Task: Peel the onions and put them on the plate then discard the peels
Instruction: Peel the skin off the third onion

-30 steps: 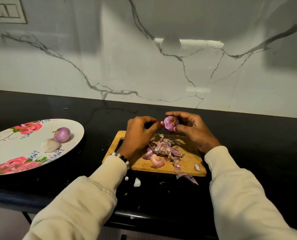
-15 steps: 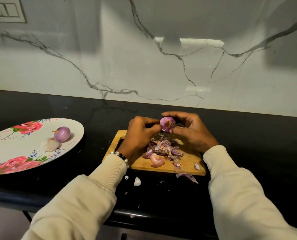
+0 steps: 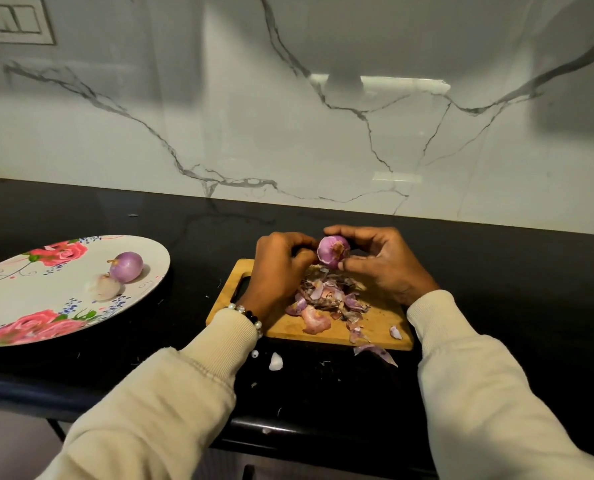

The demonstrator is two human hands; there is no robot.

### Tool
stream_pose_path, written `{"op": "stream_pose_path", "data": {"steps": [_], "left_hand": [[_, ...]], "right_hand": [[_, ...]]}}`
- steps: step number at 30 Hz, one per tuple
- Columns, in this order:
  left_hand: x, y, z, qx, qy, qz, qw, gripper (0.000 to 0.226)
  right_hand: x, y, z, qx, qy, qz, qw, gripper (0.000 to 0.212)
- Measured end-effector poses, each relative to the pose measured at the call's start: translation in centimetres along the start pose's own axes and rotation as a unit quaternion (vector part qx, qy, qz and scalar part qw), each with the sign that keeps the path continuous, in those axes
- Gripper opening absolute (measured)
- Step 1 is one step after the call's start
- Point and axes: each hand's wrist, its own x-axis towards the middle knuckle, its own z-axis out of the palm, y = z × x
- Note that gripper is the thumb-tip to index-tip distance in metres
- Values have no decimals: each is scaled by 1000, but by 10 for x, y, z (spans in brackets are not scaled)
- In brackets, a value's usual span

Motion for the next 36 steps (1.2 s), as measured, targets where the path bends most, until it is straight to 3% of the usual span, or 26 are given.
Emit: {"op": "stream_pose_path", "data": {"steps": [8, 18, 27, 36], "left_hand": [[8, -9, 1, 10, 43, -18, 999, 19], [8, -5, 0, -29, 35, 8, 999, 13], [1, 4, 1, -155, -33, -71, 985, 13], [-2, 3, 1, -94, -57, -39, 993, 18]], "right_hand": [[2, 5, 0, 57, 12, 21, 998, 44], [9, 14, -4, 91, 46, 33, 994, 45], [3, 5, -2, 96, -19, 41, 994, 48], [4, 8, -5, 50, -27, 11, 998, 49]]}}
